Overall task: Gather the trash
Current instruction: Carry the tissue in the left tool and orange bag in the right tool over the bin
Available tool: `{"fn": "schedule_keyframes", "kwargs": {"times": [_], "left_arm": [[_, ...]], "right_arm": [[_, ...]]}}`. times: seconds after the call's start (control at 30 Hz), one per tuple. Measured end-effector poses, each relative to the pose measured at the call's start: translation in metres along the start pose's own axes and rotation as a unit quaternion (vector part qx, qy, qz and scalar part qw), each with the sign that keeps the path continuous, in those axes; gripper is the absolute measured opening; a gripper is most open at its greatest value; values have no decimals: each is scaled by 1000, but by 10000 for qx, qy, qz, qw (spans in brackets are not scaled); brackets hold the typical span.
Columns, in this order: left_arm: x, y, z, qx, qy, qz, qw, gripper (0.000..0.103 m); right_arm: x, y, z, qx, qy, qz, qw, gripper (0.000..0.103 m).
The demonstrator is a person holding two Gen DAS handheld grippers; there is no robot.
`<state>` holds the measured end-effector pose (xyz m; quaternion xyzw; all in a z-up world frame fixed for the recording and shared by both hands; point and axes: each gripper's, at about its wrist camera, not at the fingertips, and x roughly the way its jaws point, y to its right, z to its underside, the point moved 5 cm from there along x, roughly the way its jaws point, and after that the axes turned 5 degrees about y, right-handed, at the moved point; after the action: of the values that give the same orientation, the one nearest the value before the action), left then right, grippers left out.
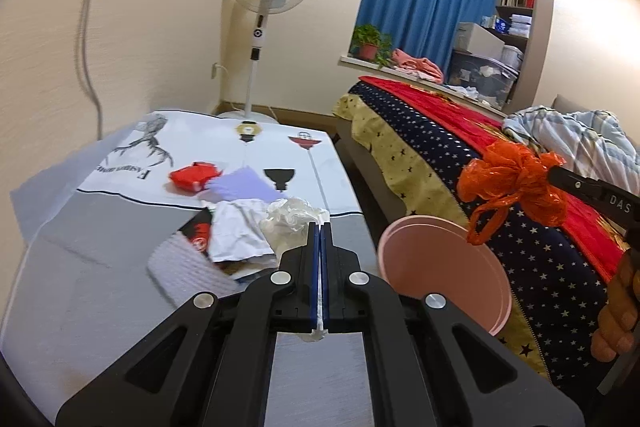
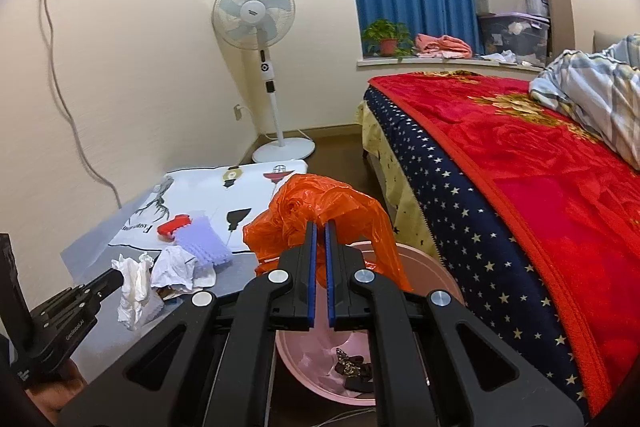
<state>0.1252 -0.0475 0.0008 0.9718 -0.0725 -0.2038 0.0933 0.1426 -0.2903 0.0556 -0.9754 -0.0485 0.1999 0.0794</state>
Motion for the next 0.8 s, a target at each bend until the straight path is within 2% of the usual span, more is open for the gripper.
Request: {"fn": "schedule_keyframes", "kwargs": {"times": [0.2, 0.57, 0.8], "left_arm": [[11, 21, -1, 10, -15, 213, 9998, 1], [39, 85, 5, 285, -89, 808, 9963, 1], [59, 104, 11, 288, -206, 985, 9945, 1]], "right_arm": [[0, 12, 0, 66, 12, 222, 9997, 4], [8, 42, 6, 254, -99, 706, 9971, 4], [13, 49, 11, 196, -189, 932, 9953, 4]]}}
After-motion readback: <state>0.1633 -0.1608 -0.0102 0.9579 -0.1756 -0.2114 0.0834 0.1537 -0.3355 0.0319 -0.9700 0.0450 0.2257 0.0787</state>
